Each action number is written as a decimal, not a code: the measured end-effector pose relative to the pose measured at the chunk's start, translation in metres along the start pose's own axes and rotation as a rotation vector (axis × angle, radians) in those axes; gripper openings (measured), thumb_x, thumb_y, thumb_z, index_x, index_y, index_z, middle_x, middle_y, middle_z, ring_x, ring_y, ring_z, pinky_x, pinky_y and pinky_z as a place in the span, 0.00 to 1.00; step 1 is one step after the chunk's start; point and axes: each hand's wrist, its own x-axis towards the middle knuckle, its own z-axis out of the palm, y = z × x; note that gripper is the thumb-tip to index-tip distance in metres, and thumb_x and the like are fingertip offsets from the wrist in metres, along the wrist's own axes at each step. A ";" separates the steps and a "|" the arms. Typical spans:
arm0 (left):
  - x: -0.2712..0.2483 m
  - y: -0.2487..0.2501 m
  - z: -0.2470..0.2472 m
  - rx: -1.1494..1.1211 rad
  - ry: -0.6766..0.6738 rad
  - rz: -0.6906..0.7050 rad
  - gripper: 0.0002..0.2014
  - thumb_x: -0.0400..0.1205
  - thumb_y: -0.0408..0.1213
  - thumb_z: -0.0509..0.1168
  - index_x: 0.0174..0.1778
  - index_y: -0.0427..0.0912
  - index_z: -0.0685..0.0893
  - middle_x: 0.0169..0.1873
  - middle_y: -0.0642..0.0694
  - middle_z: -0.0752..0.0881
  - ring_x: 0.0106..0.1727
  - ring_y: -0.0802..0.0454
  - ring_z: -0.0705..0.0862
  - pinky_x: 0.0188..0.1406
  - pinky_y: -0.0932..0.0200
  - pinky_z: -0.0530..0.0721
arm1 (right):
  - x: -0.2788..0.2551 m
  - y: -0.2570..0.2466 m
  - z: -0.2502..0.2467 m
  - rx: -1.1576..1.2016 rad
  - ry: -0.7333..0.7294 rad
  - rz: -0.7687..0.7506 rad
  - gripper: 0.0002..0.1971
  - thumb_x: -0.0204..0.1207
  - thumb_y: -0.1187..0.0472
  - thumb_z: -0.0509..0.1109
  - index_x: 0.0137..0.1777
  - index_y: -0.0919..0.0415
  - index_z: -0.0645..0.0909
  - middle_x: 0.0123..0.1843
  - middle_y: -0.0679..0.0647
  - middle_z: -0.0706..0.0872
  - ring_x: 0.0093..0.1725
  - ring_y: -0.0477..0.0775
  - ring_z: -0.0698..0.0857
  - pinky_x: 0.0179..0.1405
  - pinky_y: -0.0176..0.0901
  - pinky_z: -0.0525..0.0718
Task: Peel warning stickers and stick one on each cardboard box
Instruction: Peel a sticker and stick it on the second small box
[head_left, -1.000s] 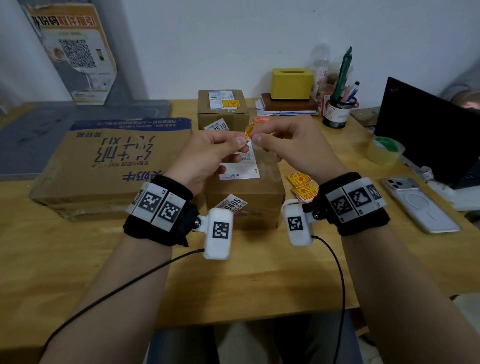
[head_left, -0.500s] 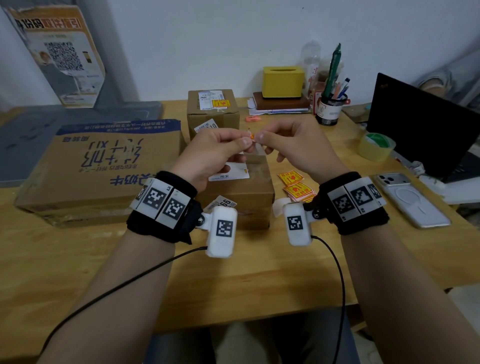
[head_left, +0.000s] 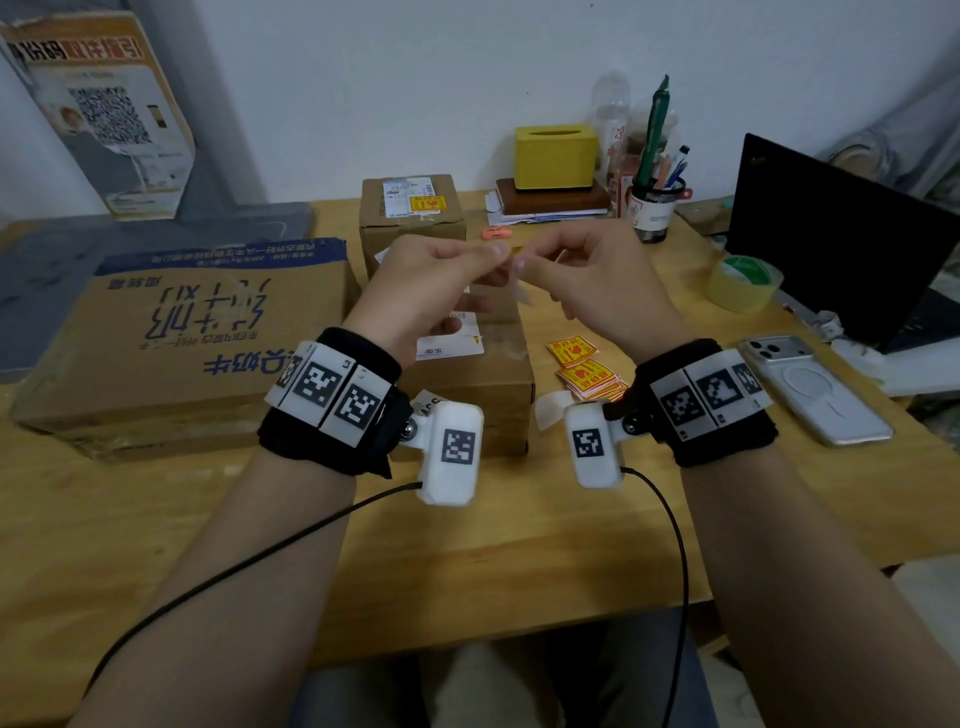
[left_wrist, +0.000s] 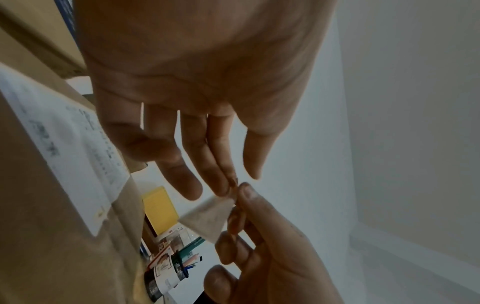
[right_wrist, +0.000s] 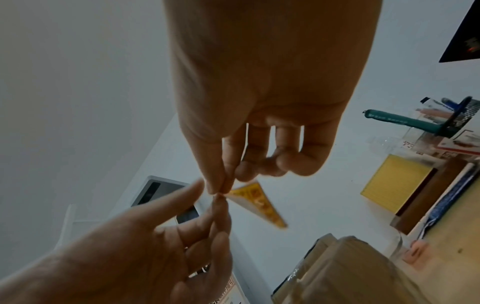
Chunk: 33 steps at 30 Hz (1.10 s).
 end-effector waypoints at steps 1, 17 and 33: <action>0.000 0.001 0.002 0.010 -0.009 -0.007 0.07 0.82 0.46 0.72 0.49 0.50 0.93 0.42 0.55 0.94 0.39 0.58 0.91 0.34 0.60 0.79 | -0.001 0.000 -0.001 0.010 -0.003 0.002 0.04 0.78 0.64 0.78 0.41 0.60 0.91 0.29 0.38 0.87 0.29 0.30 0.82 0.27 0.25 0.74; 0.007 0.003 0.032 -0.055 -0.079 -0.165 0.11 0.85 0.40 0.68 0.61 0.42 0.88 0.39 0.52 0.92 0.36 0.54 0.89 0.30 0.62 0.75 | -0.003 0.090 -0.045 -0.467 -0.140 0.680 0.02 0.73 0.66 0.79 0.43 0.60 0.92 0.43 0.58 0.94 0.37 0.59 0.94 0.37 0.49 0.94; 0.005 0.000 0.026 -0.082 -0.084 -0.163 0.11 0.85 0.38 0.67 0.61 0.41 0.88 0.39 0.51 0.92 0.37 0.53 0.89 0.29 0.62 0.74 | -0.005 0.101 -0.026 -0.673 -0.295 0.749 0.24 0.67 0.47 0.87 0.40 0.61 0.77 0.43 0.58 0.88 0.44 0.59 0.87 0.37 0.46 0.80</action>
